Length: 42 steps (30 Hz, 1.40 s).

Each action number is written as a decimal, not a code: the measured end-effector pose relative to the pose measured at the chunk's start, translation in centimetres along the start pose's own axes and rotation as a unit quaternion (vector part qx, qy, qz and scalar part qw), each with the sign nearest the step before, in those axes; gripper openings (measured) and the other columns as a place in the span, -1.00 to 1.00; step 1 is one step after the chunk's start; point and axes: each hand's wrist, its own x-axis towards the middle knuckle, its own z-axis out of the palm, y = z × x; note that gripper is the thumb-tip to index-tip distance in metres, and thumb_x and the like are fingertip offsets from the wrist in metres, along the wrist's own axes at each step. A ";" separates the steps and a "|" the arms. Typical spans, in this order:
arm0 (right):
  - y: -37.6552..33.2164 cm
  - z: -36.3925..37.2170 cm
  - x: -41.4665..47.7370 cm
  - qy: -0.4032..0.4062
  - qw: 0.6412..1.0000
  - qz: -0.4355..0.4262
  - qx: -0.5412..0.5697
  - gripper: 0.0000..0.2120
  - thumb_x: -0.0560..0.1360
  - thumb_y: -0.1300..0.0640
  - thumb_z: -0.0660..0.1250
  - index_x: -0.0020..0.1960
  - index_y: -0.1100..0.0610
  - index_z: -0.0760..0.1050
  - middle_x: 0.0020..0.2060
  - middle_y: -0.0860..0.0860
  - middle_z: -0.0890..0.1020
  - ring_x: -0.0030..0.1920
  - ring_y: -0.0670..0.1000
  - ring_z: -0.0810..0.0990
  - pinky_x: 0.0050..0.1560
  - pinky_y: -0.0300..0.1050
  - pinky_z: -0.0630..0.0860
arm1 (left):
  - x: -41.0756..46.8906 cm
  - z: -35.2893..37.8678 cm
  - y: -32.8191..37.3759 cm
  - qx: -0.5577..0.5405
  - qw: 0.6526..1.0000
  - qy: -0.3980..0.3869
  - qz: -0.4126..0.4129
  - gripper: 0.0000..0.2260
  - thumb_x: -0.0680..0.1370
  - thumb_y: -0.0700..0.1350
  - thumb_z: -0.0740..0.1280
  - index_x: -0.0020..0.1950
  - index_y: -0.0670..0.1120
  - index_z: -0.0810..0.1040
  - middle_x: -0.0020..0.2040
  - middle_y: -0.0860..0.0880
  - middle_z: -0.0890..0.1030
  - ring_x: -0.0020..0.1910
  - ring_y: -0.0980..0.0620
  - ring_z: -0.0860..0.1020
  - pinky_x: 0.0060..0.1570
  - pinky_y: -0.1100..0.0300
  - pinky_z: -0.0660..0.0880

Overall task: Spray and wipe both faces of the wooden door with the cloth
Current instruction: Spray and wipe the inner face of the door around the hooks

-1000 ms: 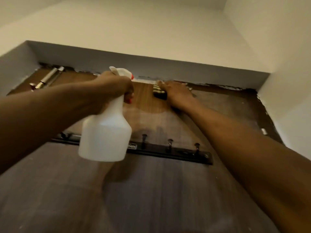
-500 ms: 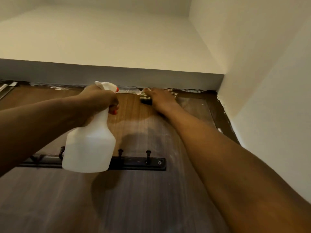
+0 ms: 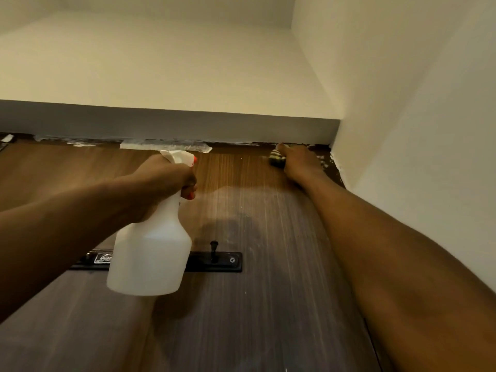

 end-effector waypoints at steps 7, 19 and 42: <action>2.6 0.2 -7.5 0.015 0.997 -0.069 -0.015 -0.44 0.64 0.19 0.13 0.58 -0.11 0.11 0.55 0.07 0.22 0.52 0.16 0.20 0.48 0.14 0.17 | -1.0 1.5 1.2 -0.031 0.998 -0.052 -0.017 -0.75 0.45 -0.30 0.27 0.12 -0.16 0.43 -0.09 -0.19 0.60 -0.13 -0.08 0.61 -0.32 0.11 0.47; 2.3 0.0 -8.6 -0.025 0.997 -0.014 0.065 -0.38 0.60 0.31 0.18 0.56 -0.11 0.15 0.54 0.08 0.25 0.51 0.17 0.24 0.50 0.14 0.21 | -5.0 3.2 0.3 -0.042 0.986 -0.151 -0.060 -0.66 0.46 -0.34 0.22 0.22 -0.13 0.42 -0.19 -0.19 0.57 -0.28 -0.03 0.57 -0.45 0.22 0.48; -2.2 -0.4 -14.2 -0.031 0.991 0.131 0.003 -0.51 0.70 0.09 0.01 0.61 0.02 0.01 0.53 0.23 0.18 0.49 0.29 0.24 0.43 0.24 0.25 | -5.9 -2.9 -0.4 -0.071 0.979 -0.181 -0.056 -0.75 0.46 -0.35 0.23 0.11 -0.17 0.44 -0.18 -0.17 0.60 -0.27 -0.01 0.61 -0.43 0.22 0.47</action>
